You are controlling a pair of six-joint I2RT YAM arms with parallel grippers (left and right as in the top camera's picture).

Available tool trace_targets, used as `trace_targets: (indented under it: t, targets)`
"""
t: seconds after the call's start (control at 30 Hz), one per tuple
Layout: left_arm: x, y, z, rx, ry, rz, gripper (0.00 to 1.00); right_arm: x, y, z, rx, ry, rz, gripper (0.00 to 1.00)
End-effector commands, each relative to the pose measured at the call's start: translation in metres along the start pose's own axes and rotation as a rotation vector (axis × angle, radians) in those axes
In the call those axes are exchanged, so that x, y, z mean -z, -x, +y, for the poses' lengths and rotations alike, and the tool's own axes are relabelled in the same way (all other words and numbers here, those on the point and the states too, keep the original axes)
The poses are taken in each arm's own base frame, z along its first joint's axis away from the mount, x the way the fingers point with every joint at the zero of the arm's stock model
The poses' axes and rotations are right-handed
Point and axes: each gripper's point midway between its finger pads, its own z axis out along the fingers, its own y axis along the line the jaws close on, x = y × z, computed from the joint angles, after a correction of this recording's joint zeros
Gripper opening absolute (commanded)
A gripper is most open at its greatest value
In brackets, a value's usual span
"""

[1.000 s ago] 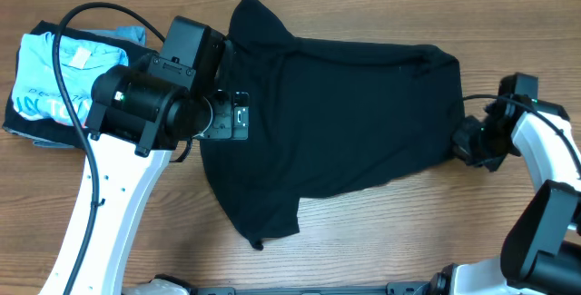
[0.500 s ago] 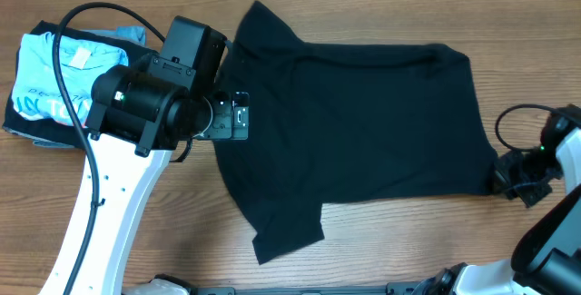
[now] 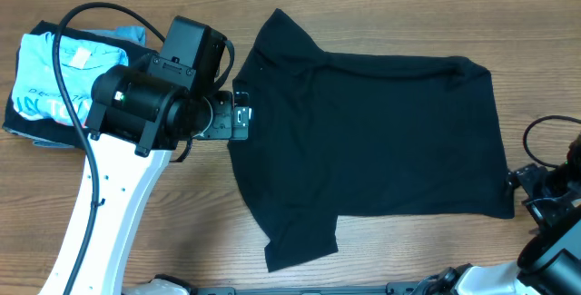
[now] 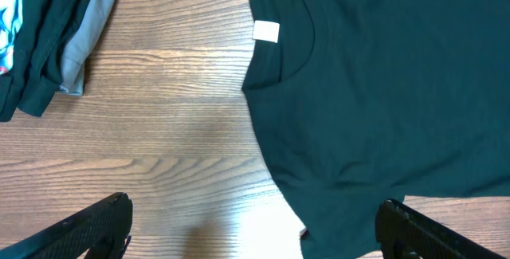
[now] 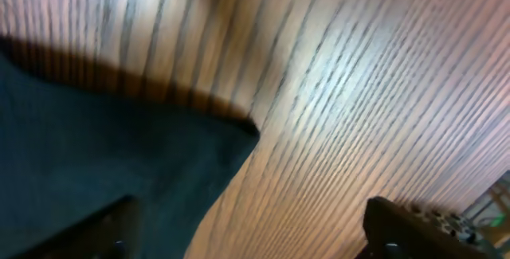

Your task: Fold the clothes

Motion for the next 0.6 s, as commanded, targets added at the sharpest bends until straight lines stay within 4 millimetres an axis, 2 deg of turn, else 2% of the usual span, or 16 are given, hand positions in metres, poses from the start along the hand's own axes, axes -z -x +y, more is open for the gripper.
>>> trace_targets:
  t: [0.0, 0.3, 0.43, 0.57]
  targets:
    - [-0.001, -0.001, -0.003, 0.007, -0.005, 0.006, 1.00, 0.009, 0.008, 0.004, -0.010, 0.036, -0.042, 0.98]
    - [-0.001, -0.001, -0.003, 0.007, -0.005, 0.006, 1.00, 0.014, 0.001, 0.034, 0.076, 0.206, 0.003, 1.00]
    - [-0.001, -0.001, -0.003, 0.007, -0.005, 0.006, 1.00, 0.024, -0.012, 0.067, 0.119, 0.400, 0.066, 1.00]
    - [-0.001, -0.001, -0.003, 0.007, -0.005, 0.006, 1.00, 0.035, -0.039, 0.104, 0.266, 0.515, 0.115, 1.00]
